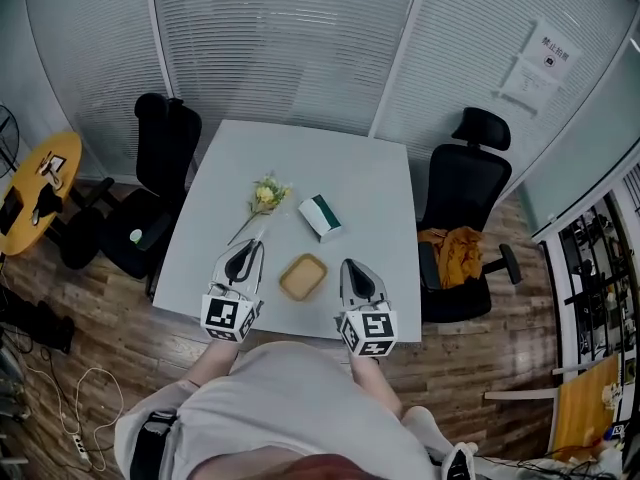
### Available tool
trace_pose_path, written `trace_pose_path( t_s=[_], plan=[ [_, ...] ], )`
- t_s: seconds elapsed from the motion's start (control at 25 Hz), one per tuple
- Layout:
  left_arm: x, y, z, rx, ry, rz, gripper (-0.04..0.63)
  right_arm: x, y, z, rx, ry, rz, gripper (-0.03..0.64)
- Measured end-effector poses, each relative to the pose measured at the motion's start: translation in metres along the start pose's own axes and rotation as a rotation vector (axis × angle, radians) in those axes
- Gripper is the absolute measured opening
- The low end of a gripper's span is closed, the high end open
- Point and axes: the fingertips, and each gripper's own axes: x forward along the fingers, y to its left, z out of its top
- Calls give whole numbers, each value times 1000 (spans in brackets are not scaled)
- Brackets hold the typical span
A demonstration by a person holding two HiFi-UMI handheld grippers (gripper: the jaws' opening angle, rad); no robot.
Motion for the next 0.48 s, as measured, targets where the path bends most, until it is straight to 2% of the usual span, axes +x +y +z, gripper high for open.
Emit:
trace_pose_path(
  t_s=[0.48],
  plan=[
    [4,2,-3,-6,9,-13,43,3,-4,4,3,-14,-19,9]
  ],
)
